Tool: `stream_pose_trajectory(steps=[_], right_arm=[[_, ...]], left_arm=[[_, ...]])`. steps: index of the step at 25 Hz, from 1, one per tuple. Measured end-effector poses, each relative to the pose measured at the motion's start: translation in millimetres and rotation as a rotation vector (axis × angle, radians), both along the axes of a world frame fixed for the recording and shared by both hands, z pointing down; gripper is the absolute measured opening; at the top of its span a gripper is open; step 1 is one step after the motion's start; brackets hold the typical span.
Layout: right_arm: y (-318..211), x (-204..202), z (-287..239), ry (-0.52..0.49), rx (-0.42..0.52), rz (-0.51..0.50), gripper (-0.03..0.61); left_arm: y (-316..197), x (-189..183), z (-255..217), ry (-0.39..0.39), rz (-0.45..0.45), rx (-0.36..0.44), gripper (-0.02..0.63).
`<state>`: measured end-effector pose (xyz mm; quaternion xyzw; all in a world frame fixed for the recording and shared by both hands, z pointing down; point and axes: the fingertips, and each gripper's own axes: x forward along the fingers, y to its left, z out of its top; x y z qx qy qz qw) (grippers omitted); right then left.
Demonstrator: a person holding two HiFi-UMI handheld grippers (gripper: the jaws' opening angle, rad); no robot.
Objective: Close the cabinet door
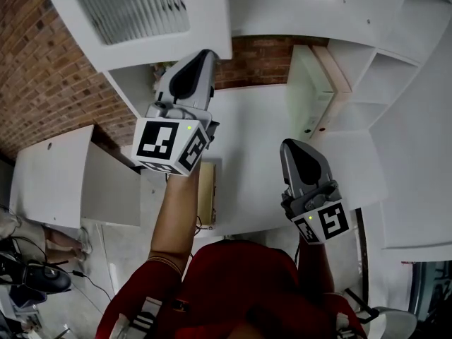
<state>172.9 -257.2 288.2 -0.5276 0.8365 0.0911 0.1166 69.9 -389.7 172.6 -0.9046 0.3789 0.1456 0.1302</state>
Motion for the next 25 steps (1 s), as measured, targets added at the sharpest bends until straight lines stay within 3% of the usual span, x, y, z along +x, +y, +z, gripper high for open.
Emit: stream_pose_trajectory(steps=[10,25], right_arm=[[-6,-19,3,0.011,0.005,0.05,0.014],[-40,16,-4,-0.017,0.02,-0.05,0.014]], left_arm=[[-13,0,3,-0.012,0.053,0.003,0.002],[-42,8,7,-0.005,-0.077,-0.022,0.002]])
